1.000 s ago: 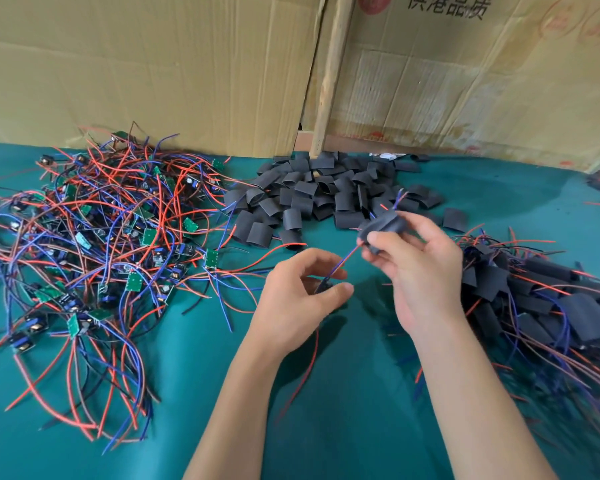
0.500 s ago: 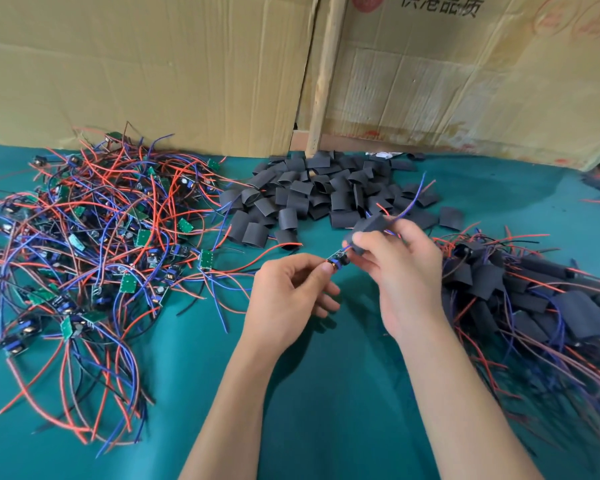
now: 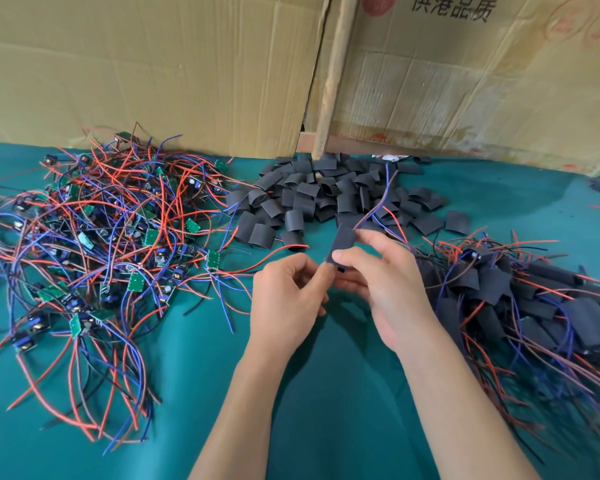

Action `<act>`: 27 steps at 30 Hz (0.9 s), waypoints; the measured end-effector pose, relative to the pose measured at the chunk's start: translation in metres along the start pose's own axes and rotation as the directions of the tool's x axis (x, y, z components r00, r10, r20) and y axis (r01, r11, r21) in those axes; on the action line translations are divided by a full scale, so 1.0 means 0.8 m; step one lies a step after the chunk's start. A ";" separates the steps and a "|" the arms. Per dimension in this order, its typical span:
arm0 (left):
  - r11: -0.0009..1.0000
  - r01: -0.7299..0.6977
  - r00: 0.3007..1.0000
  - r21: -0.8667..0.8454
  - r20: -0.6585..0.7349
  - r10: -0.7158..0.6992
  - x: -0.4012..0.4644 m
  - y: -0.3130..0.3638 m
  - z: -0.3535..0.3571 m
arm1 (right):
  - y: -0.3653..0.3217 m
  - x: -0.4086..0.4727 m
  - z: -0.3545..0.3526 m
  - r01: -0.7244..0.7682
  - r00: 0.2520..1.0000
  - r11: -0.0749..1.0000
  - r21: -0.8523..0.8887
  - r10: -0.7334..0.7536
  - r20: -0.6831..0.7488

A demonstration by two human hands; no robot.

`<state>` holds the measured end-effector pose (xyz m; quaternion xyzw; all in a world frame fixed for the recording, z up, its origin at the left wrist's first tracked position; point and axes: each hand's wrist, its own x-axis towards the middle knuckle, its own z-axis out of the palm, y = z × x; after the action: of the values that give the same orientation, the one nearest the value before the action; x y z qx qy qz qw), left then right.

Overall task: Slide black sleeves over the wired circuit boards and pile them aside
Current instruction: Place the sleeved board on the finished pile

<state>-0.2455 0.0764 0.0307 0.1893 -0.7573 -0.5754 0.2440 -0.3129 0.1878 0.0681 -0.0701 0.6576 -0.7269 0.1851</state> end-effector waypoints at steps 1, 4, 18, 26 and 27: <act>1.000 0.003 1.000 0.014 -0.014 -0.003 -0.001 0.001 0.001 | -0.001 -0.003 0.000 0.010 1.000 1.000 -0.014 -0.010 0.028; 0.999 -0.003 1.000 0.046 0.007 0.003 0.000 0.003 0.001 | -0.007 -0.008 0.004 0.060 0.997 0.998 -0.027 -0.058 0.058; 0.999 -0.001 0.975 -0.050 0.221 0.012 0.001 0.001 0.009 | -0.104 -0.021 -0.077 0.171 0.842 0.511 -0.843 -0.519 -0.144; 0.993 -0.089 0.959 -0.075 0.264 0.106 -0.006 0.007 0.005 | -0.040 0.049 0.107 0.464 0.870 0.180 -0.867 0.089 0.485; 0.993 -0.101 0.957 -0.059 0.266 0.113 -0.006 0.008 0.005 | -0.038 0.056 0.113 0.465 0.868 0.153 -0.872 0.115 0.484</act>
<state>-0.2440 0.0839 0.0349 0.0626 -0.7793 -0.5988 0.1738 -0.3284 0.0897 0.1033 -0.4136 0.8908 -0.1128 0.1507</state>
